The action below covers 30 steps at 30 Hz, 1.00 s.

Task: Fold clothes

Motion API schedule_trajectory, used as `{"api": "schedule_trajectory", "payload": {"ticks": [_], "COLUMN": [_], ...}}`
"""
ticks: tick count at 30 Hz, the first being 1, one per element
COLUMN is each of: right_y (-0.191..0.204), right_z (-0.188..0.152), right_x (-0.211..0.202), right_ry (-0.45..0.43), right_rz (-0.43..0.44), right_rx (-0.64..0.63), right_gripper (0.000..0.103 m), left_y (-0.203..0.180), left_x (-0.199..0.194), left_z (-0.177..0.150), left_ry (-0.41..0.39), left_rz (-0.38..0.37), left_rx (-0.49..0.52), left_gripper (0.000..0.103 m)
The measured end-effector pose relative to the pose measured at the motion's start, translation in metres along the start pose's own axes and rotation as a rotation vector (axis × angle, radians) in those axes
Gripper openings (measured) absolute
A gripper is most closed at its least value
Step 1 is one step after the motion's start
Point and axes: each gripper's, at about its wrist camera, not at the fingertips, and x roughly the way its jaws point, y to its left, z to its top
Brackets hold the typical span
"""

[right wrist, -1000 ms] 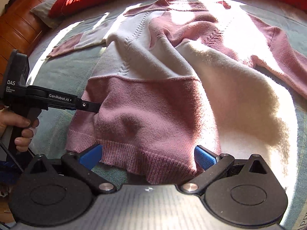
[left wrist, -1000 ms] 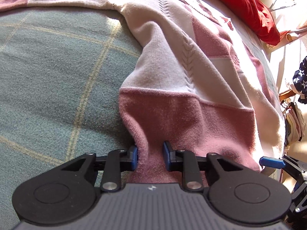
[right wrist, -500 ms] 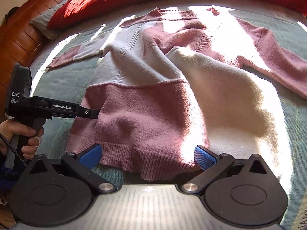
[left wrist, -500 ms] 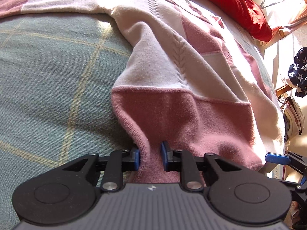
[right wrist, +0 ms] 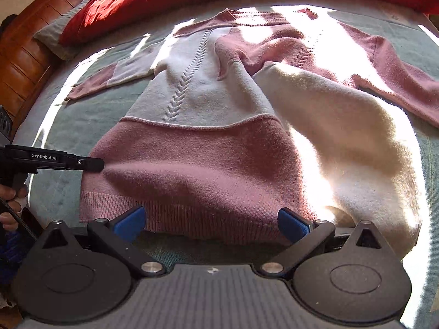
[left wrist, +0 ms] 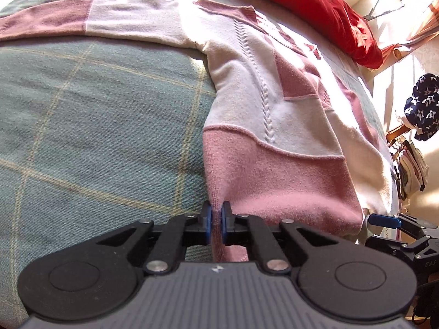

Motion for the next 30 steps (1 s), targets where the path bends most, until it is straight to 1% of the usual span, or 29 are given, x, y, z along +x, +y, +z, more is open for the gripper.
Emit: {"api": "schedule_trajectory", "payload": {"ticks": [3,6,8,10,12,14,15,17,18,19,21,23,26,29,30], "right_y": [-0.006,-0.02,-0.032,-0.049,-0.069,-0.091,-0.106,-0.14,-0.154,-0.158,-0.159,-0.16,-0.161,-0.162,-0.16], "right_z": [-0.001,-0.004,-0.004,-0.005,-0.004,-0.002,-0.002,-0.001,-0.001,-0.001,0.001,0.003,0.006,0.008,0.007], "right_x": [-0.006,-0.017,-0.029,-0.043,-0.053,-0.059,-0.058,-0.053,-0.048,-0.044,-0.036,-0.029,-0.017,-0.006,-0.005], "right_ry": [0.01,0.011,-0.01,-0.039,-0.067,-0.088,-0.089,-0.085,-0.078,-0.065,-0.039,-0.012,0.028,0.068,0.082], "right_rz": [-0.01,-0.032,-0.07,-0.118,-0.171,-0.219,-0.218,-0.198,-0.172,-0.143,-0.089,-0.034,0.047,0.128,0.142], "right_rx": [0.026,0.073,0.093,0.112,0.129,0.148,0.178,0.249,0.287,0.294,0.288,0.282,0.273,0.264,0.254], "right_gripper": [0.103,0.103,0.103,0.103,0.103,0.103,0.103,0.103,0.101,0.1,0.098,0.096,0.092,0.092,0.09], "left_y": [0.01,0.009,0.009,0.009,0.011,0.012,0.013,0.012,0.011,0.009,0.006,0.001,-0.007,-0.004,-0.003], "left_x": [0.008,0.023,0.032,0.035,0.035,0.034,0.033,0.034,0.034,0.035,0.039,0.044,0.05,0.047,0.046], "left_z": [0.002,0.0,-0.003,-0.006,-0.008,-0.008,-0.007,-0.005,-0.003,0.0,0.006,0.013,0.019,0.006,0.001], "left_ry": [0.029,0.04,0.045,0.028,0.017,0.008,0.007,0.009,0.007,0.003,-0.009,-0.012,-0.007,0.018,0.027], "left_rz": [-0.013,-0.007,0.006,0.011,0.01,0.011,0.015,0.022,0.023,0.025,0.028,0.031,0.03,-0.01,-0.023], "left_rx": [-0.021,0.006,0.015,0.024,0.015,0.003,0.002,0.007,0.011,0.015,0.024,0.042,0.062,0.014,-0.002], "left_gripper": [0.005,0.008,0.015,0.017,0.02,0.021,0.022,0.024,0.028,0.03,0.041,0.047,0.047,0.047,0.047]}}
